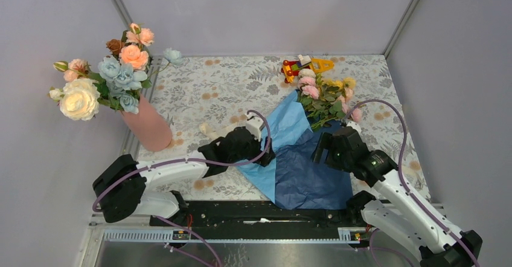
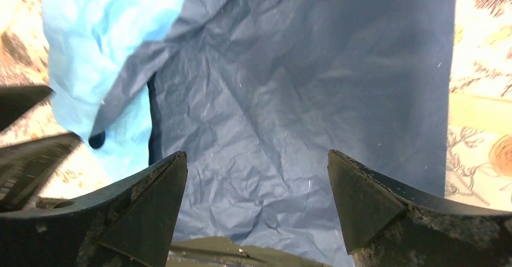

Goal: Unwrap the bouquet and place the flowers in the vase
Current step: Unfold the wrapping paper at the center of the board.

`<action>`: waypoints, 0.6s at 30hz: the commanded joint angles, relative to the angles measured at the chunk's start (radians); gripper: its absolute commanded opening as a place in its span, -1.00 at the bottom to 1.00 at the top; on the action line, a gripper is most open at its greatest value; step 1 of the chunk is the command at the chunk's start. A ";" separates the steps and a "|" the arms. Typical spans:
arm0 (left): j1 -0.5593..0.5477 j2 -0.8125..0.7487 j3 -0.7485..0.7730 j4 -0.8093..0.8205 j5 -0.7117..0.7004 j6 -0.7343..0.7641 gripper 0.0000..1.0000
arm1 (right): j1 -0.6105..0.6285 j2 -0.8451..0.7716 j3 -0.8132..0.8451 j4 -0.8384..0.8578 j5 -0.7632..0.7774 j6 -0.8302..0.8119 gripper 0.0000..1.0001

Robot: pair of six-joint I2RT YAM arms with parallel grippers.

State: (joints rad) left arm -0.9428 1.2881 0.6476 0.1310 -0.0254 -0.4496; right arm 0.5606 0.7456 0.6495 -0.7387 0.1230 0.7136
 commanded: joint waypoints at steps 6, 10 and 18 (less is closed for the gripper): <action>-0.081 0.052 -0.019 -0.034 -0.162 -0.004 0.02 | 0.006 -0.047 0.040 0.111 0.133 -0.038 0.83; -0.104 0.087 -0.010 -0.041 -0.195 -0.018 0.01 | 0.007 -0.042 0.020 0.113 0.124 -0.033 0.82; -0.140 0.105 0.002 -0.063 -0.258 -0.029 -0.37 | 0.007 -0.058 -0.002 0.117 0.121 -0.029 0.82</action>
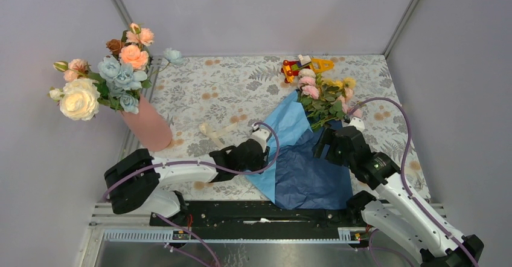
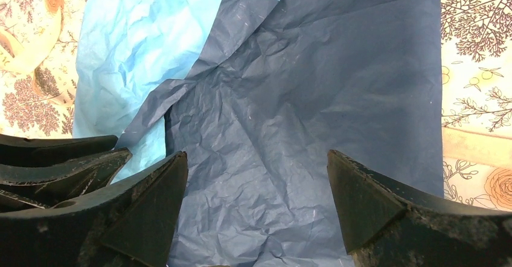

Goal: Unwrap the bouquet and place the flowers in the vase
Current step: Unfold the wrapping paper at the center of the board.

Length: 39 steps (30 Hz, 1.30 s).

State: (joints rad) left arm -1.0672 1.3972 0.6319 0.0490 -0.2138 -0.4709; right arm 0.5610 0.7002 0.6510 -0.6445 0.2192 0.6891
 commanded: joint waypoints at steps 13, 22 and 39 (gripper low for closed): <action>-0.031 0.002 0.019 0.009 -0.081 -0.011 -0.70 | 0.006 -0.021 -0.002 0.023 0.035 -0.013 0.82; -0.033 -0.121 -0.027 0.036 -0.160 -0.094 -1.00 | 0.007 -0.035 -0.008 0.025 0.056 -0.026 0.82; 0.140 -0.277 0.075 -0.207 -0.281 -0.092 -1.00 | 0.007 -0.037 -0.075 0.109 -0.032 -0.007 0.82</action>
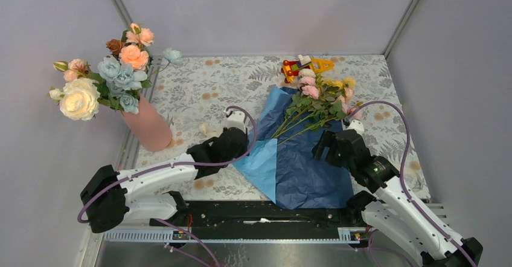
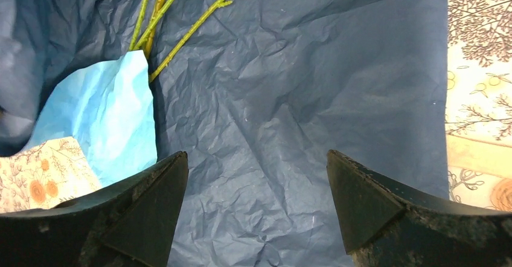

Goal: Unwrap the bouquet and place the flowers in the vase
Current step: Unfold the wrapping paper at the center of the board.

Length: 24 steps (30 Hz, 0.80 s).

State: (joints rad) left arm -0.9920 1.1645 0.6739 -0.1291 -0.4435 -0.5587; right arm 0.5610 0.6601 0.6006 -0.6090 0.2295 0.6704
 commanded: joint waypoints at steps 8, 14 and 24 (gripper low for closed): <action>0.207 -0.019 0.046 -0.076 -0.125 0.054 -1.00 | 0.007 0.051 -0.068 0.157 -0.150 0.042 0.75; 0.225 0.021 0.049 -0.098 -0.200 0.095 -0.93 | 0.007 0.050 -0.085 0.202 -0.238 0.061 0.63; 0.279 0.018 0.127 -0.162 -0.202 0.176 -0.38 | 0.015 0.069 -0.141 0.310 -0.354 0.106 0.43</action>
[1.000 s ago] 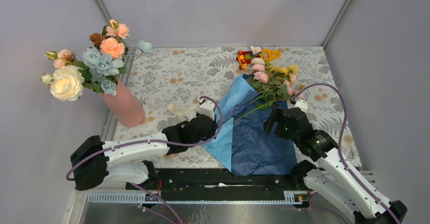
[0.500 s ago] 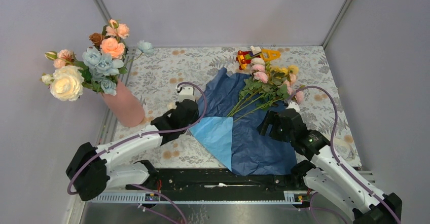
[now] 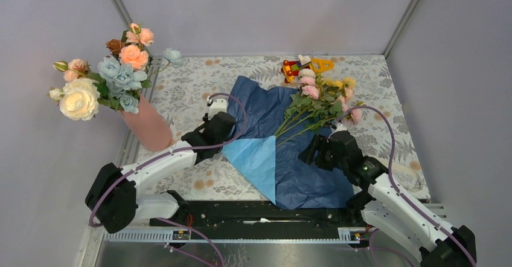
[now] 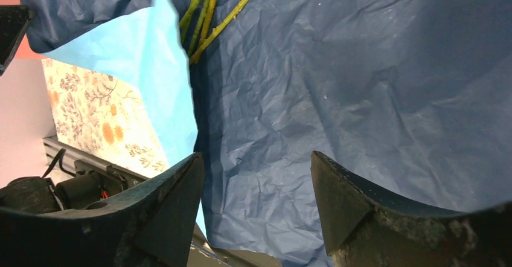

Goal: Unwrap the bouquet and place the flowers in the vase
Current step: Unfold the wrapping paper at the center of the board.

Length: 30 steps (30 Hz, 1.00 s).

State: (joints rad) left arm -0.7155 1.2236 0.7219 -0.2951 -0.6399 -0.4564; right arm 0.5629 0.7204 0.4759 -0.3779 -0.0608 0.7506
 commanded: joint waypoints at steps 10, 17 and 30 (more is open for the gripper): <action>0.003 -0.262 0.122 -0.009 0.278 0.137 0.44 | 0.093 0.080 -0.031 0.215 -0.107 0.061 0.40; 0.003 -0.258 0.076 0.022 0.585 0.012 0.57 | 0.233 0.227 -0.031 0.342 -0.080 0.119 0.33; 0.002 -0.120 -0.087 0.290 0.775 -0.106 0.59 | 0.404 0.497 0.010 0.479 0.009 0.205 0.16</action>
State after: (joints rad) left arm -0.7151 1.0622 0.6334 -0.1379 0.0620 -0.5369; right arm 0.9428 1.1782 0.4469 0.0544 -0.1120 0.9310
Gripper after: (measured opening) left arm 0.792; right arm 0.588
